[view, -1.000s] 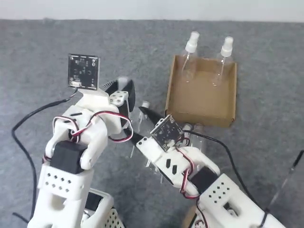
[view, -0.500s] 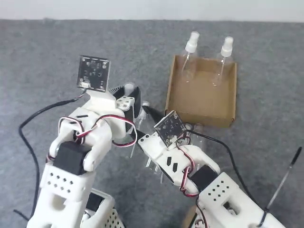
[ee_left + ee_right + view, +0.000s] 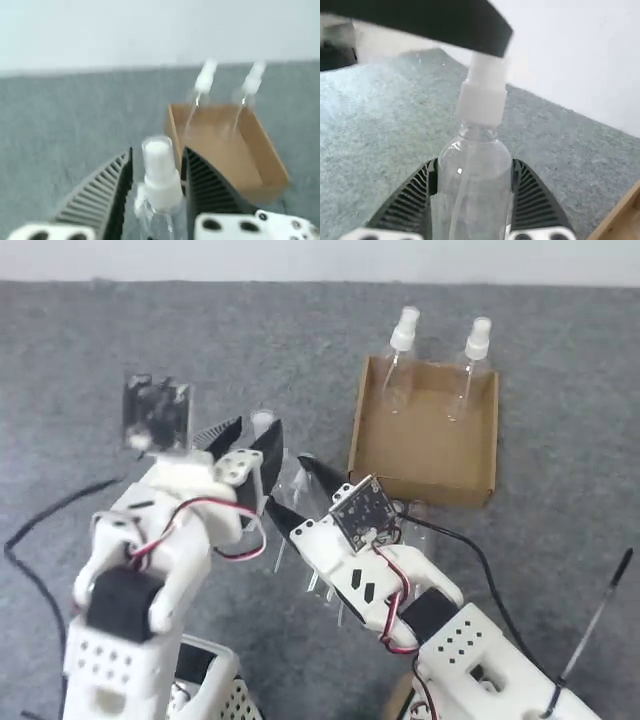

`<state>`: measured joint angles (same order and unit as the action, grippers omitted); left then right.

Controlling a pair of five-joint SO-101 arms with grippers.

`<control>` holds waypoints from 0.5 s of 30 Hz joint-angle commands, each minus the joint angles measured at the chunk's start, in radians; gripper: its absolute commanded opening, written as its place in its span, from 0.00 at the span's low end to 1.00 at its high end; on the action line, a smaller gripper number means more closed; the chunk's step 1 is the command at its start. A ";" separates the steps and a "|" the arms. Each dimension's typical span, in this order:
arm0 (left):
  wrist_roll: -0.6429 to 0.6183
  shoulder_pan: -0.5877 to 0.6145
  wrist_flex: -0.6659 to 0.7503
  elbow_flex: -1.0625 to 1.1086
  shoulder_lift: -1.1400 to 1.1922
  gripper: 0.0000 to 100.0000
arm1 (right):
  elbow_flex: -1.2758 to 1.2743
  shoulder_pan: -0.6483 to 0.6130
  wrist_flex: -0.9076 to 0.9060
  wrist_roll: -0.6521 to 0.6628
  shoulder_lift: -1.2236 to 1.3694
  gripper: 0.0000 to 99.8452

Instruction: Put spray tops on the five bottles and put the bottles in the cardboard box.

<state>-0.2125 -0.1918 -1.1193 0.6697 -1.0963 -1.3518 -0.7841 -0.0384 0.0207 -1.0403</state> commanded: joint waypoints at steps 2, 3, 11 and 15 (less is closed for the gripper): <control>0.052 0.069 -0.002 -0.102 -0.057 0.15 | 0.011 -0.005 0.047 -0.018 0.005 0.01; 0.052 0.100 0.002 -0.122 -0.040 0.15 | 0.011 -0.005 0.047 -0.018 0.005 0.01; 0.052 0.155 -0.003 -0.249 0.158 0.14 | 0.011 -0.005 0.047 -0.020 0.004 0.01; 0.052 0.153 -0.003 -0.219 0.163 0.14 | 0.011 -0.005 0.047 -0.020 0.004 0.01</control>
<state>-0.1680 -0.0414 -1.1193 0.4703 -0.9413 -1.3518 -0.7887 -0.0169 0.0115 -1.0403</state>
